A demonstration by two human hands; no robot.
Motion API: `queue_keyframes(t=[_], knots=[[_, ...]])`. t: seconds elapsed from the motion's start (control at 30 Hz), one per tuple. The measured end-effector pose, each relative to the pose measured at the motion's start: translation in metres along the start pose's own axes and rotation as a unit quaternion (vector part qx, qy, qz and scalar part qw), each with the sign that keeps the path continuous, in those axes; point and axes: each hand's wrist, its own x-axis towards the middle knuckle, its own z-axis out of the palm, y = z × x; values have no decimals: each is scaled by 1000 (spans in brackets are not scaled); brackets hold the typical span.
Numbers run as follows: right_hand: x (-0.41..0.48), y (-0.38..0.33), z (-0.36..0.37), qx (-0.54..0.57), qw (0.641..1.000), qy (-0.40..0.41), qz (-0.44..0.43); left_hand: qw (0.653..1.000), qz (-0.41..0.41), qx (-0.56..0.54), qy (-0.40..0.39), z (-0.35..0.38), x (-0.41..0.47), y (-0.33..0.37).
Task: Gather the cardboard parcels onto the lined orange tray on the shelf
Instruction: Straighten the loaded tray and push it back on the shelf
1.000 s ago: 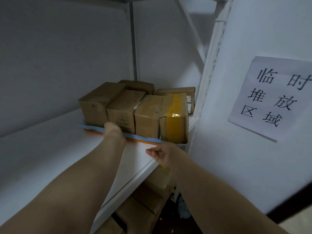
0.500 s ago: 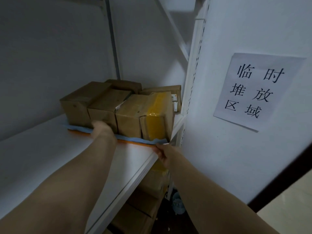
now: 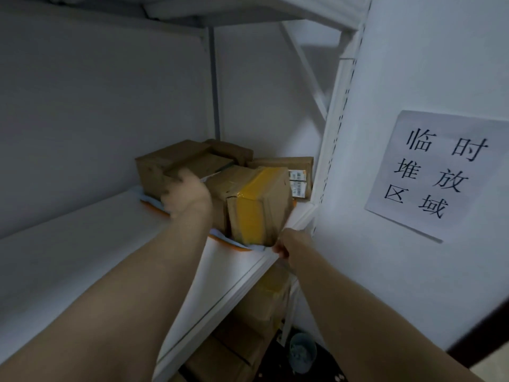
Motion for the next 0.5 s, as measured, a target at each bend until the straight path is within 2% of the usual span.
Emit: queue_keyframes(t=[0.1, 0.17, 0.23, 0.3, 0.33, 0.4, 0.5], knots=[[11, -21, -15, -84, 993, 29, -80, 988, 143, 54, 2, 13, -15, 40], [13, -34, -24, -171, 980, 15, -100, 963, 227, 134, -54, 34, -36, 61], [17, -45, -33, -218, 970, -72, -80, 924, 261, 246, -130, 56, -56, 68], [28, -52, -43, -237, 957, -153, -71, 885, 243, 349, -186, 81, -63, 68], [35, -54, -48, -242, 953, -162, -80, 870, 226, 392, -198, 89, -63, 66], [53, -58, -58, -228, 959, -113, -125, 844, 195, 462, -191, 99, -59, 61], [82, -71, -78, -202, 949, 20, -243, 835, 179, 488, -181, 103, -56, 53]])
